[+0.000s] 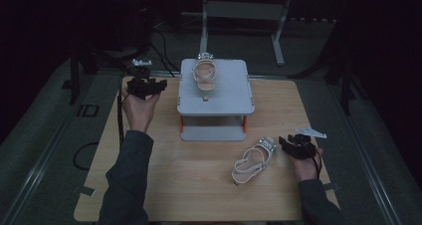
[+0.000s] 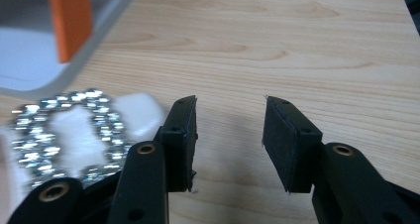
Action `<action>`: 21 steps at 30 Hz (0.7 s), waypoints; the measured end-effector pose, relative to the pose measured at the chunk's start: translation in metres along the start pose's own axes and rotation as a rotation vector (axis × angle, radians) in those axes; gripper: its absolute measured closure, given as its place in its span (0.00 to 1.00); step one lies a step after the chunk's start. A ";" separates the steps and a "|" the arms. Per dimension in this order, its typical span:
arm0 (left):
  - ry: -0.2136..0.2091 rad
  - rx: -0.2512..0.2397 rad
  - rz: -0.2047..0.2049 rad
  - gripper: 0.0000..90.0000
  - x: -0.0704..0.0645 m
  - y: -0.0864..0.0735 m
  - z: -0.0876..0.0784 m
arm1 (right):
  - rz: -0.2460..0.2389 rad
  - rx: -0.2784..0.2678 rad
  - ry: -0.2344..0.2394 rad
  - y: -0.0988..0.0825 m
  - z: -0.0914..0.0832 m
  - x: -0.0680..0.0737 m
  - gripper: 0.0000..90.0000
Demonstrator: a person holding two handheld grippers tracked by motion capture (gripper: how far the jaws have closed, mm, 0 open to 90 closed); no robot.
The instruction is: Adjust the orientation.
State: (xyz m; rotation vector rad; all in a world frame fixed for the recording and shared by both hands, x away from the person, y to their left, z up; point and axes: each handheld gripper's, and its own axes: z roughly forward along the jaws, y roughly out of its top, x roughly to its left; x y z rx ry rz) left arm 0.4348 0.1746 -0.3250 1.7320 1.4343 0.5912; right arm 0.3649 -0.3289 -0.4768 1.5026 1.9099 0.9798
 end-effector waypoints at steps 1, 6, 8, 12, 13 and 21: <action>0.004 0.002 0.006 0.61 0.001 -0.006 0.000 | -0.002 -0.005 0.009 0.001 -0.002 0.002 0.63; 0.035 0.012 0.035 0.60 0.003 -0.039 0.007 | -0.015 -0.028 0.037 0.002 -0.015 0.011 0.63; 0.041 0.005 0.030 0.60 0.006 -0.052 0.008 | -0.032 -0.034 0.044 0.002 -0.019 0.015 0.62; 0.037 0.027 0.016 0.58 0.010 -0.074 0.011 | -0.061 -0.029 0.067 -0.001 -0.025 0.026 0.60; 0.033 0.030 0.014 0.57 0.010 -0.079 0.012 | -0.068 -0.028 0.070 -0.002 -0.026 0.028 0.59; -0.012 0.035 -0.015 0.53 0.005 -0.120 0.020 | -0.053 -0.009 0.084 -0.008 -0.029 0.036 0.45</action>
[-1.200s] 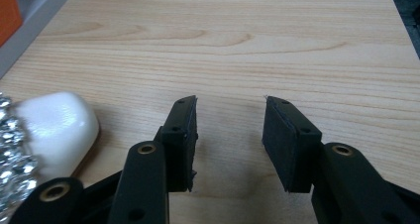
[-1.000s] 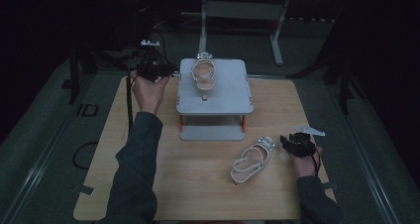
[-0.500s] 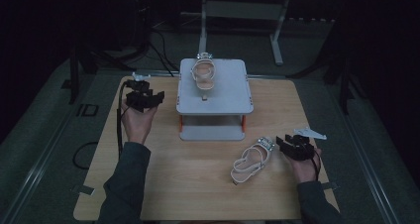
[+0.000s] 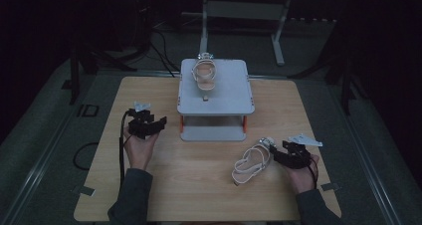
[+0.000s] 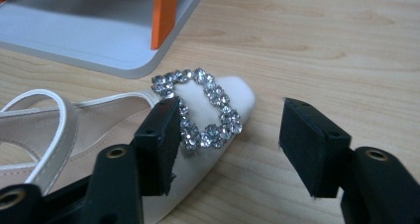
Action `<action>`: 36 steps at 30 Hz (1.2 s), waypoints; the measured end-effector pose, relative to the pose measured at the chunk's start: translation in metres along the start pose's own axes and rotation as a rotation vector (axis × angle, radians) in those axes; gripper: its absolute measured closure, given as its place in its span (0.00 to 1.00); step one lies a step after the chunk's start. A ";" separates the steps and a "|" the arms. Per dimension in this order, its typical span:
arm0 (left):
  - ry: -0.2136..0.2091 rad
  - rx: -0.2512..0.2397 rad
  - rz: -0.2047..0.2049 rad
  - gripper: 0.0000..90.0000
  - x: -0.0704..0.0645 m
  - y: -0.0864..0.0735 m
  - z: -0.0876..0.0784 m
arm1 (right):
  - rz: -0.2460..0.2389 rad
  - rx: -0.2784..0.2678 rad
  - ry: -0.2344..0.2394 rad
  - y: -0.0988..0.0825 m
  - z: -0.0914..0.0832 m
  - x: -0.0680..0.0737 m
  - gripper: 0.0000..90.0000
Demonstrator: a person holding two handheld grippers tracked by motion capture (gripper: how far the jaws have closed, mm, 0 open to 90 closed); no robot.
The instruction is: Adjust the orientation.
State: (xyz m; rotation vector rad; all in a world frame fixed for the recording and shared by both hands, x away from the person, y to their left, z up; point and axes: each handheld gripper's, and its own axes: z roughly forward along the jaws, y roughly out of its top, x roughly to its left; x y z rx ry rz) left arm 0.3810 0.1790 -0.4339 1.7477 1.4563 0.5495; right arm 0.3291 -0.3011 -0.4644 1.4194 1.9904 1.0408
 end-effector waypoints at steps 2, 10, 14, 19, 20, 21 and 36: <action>0.001 0.012 0.001 0.52 0.001 -0.008 0.002 | 0.006 0.001 0.005 -0.001 0.000 0.000 0.43; -0.001 0.049 0.007 0.52 0.001 -0.038 0.010 | -0.020 0.019 0.034 -0.002 0.001 0.011 0.40; -0.001 0.059 0.008 0.52 0.003 -0.051 0.011 | -0.034 0.052 0.025 -0.005 0.006 0.015 0.41; -0.019 0.086 -0.014 0.52 0.006 -0.058 0.014 | -0.037 0.076 -0.003 -0.007 0.010 0.016 0.51; -0.025 0.090 -0.017 0.52 0.006 -0.060 0.016 | -0.033 0.078 0.001 -0.007 0.009 0.016 0.53; -0.027 0.098 -0.016 0.52 0.006 -0.060 0.018 | -0.037 0.078 -0.001 -0.006 0.009 0.017 0.55; -0.058 0.117 0.008 0.51 0.000 -0.065 0.026 | 0.009 0.089 -0.033 0.005 0.016 -0.013 0.60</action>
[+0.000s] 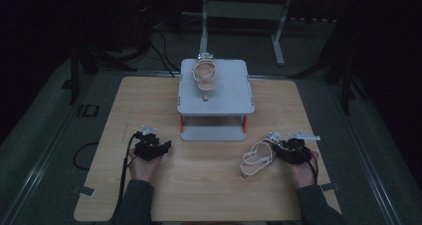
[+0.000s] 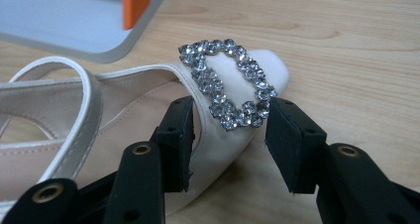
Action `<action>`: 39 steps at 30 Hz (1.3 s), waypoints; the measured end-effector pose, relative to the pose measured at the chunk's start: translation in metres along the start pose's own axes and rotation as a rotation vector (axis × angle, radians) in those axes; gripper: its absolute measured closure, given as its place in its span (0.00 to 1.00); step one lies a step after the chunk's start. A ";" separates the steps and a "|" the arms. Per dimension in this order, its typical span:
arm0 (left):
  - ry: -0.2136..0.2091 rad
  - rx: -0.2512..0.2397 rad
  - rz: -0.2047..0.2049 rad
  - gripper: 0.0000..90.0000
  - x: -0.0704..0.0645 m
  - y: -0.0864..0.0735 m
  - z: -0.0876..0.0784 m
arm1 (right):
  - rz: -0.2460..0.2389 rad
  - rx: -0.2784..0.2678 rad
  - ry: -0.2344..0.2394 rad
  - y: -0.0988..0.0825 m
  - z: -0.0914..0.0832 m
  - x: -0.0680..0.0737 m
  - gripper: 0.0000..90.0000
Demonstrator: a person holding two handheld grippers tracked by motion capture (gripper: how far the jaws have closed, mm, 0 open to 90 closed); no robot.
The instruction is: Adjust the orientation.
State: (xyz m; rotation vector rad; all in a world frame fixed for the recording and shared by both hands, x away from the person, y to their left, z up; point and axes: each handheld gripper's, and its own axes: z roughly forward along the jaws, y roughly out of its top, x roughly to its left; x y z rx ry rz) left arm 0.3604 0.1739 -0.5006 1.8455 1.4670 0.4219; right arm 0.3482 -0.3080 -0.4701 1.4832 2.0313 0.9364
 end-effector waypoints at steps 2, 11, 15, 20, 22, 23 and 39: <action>-0.001 -0.005 0.003 0.51 0.000 -0.001 0.000 | 0.008 0.003 0.000 0.004 0.003 -0.005 0.60; -0.009 -0.017 0.010 0.51 -0.001 -0.001 0.002 | -0.013 0.076 0.103 0.031 0.025 -0.020 0.56; -0.010 -0.020 0.010 0.51 -0.002 -0.001 0.002 | -0.027 0.103 0.161 0.038 0.032 -0.024 0.56; -0.011 -0.020 0.011 0.51 -0.002 -0.002 0.002 | -0.056 0.113 0.164 0.041 0.031 -0.026 0.55; -0.011 -0.023 0.012 0.51 -0.002 -0.002 0.002 | -0.066 0.085 0.129 0.041 0.024 -0.025 0.55; -0.011 -0.026 0.016 0.51 -0.002 -0.002 0.002 | -0.059 0.063 0.117 0.041 0.019 -0.026 0.55; -0.015 -0.049 0.021 0.50 0.000 -0.004 0.003 | -0.055 -0.035 0.079 0.029 -0.033 -0.001 0.55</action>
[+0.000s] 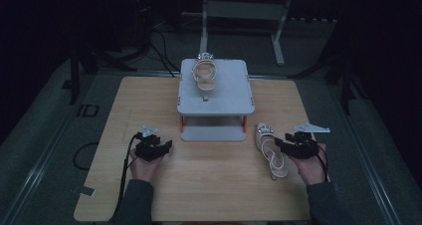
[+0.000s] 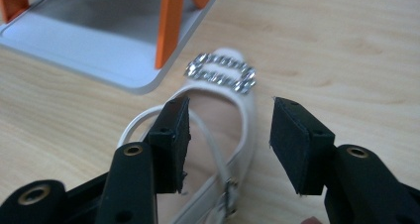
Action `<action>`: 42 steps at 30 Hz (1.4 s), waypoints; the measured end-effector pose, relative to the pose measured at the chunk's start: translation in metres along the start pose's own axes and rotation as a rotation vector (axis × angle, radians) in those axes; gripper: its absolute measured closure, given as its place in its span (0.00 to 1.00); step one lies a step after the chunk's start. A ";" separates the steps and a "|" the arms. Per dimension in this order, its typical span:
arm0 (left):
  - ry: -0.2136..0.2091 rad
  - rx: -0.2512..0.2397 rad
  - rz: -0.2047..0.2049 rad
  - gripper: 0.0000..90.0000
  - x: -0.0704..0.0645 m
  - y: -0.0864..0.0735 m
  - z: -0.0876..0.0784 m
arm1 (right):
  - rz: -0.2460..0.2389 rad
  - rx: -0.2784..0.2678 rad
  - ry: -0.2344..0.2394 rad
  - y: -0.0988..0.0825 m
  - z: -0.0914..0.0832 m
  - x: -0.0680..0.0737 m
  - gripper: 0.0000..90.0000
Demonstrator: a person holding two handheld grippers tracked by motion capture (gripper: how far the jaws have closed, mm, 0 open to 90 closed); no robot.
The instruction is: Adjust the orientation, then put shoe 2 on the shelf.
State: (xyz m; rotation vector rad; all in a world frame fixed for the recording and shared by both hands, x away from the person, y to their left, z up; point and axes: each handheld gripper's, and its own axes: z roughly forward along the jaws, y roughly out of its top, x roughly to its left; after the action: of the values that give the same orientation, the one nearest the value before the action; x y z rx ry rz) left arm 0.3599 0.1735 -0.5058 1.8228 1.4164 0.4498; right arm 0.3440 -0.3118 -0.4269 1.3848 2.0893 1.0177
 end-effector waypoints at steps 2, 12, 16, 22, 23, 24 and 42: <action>-0.003 -0.002 -0.002 0.50 0.001 0.000 0.000 | -0.002 0.021 0.000 -0.003 0.002 0.003 0.56; 0.005 -0.010 0.003 0.50 0.001 -0.001 0.001 | 0.021 0.107 -0.038 -0.010 0.021 0.011 0.53; 0.007 -0.012 0.004 0.50 0.000 -0.001 0.001 | -0.004 0.130 -0.065 -0.009 0.023 0.012 0.55; 0.010 -0.015 0.006 0.50 0.000 -0.001 0.001 | 0.000 0.103 -0.069 0.000 0.017 0.017 0.56; 0.010 -0.015 0.006 0.50 0.000 -0.001 0.001 | 0.000 0.103 -0.069 0.000 0.017 0.017 0.56; 0.009 -0.016 0.004 0.50 0.000 -0.001 0.001 | 0.004 0.112 -0.072 0.000 0.019 0.018 0.57; 0.008 -0.018 -0.001 0.50 0.001 -0.001 0.001 | 0.161 0.177 -0.076 -0.009 0.023 0.000 0.73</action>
State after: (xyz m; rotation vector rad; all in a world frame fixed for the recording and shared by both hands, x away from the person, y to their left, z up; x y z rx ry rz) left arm 0.3599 0.1737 -0.5076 1.8079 1.4141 0.4682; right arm 0.3550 -0.3063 -0.4488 1.6749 2.0811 0.8419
